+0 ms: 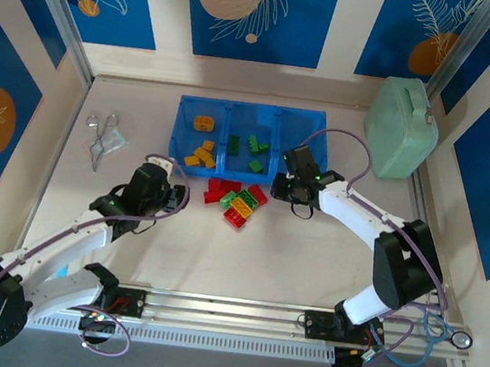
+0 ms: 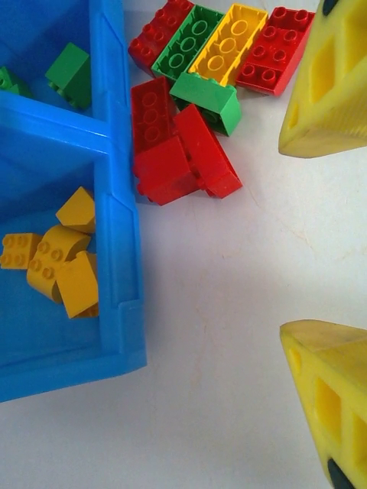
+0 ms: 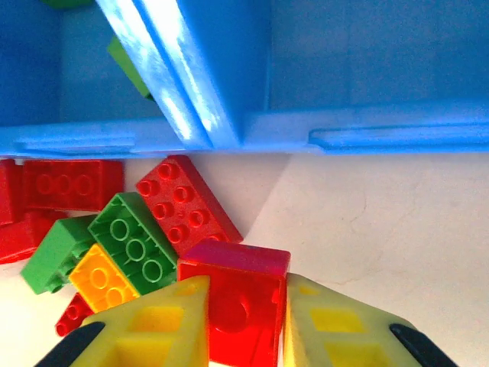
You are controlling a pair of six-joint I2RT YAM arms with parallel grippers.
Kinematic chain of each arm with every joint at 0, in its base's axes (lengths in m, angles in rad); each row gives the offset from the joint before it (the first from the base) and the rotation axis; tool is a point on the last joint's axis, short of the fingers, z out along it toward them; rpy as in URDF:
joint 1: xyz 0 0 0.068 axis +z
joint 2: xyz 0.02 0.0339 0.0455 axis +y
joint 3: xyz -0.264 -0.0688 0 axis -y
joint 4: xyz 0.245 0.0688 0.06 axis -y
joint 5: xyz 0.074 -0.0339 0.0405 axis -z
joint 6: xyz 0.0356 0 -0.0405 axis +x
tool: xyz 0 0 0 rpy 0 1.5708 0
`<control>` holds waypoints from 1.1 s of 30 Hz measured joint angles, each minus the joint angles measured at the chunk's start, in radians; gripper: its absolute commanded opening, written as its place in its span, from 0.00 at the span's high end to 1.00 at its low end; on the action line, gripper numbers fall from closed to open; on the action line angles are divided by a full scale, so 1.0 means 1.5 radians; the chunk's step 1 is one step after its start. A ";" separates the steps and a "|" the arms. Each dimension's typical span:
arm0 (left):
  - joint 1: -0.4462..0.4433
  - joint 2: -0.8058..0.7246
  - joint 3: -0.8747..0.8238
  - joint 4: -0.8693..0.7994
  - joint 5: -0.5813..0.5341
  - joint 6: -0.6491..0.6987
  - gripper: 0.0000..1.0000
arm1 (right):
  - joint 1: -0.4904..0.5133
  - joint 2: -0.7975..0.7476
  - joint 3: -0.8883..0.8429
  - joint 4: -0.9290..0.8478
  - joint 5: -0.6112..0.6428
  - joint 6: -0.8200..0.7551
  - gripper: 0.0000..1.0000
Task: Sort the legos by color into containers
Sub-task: Pick up the lego from the center of the table, then place the lego in the container.
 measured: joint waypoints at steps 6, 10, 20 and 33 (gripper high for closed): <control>-0.028 -0.001 -0.049 0.000 -0.002 -0.032 0.43 | -0.002 -0.013 0.040 -0.033 0.015 -0.019 0.74; -0.076 0.000 -0.075 0.001 -0.012 -0.056 0.43 | -0.019 -0.011 0.087 -0.047 0.018 -0.040 0.74; -0.126 0.000 -0.087 0.004 -0.035 -0.089 0.43 | -0.124 0.084 0.202 -0.058 0.004 -0.090 0.74; -0.142 0.000 -0.087 0.006 -0.051 -0.094 0.43 | -0.174 0.199 0.297 -0.078 -0.026 -0.123 0.74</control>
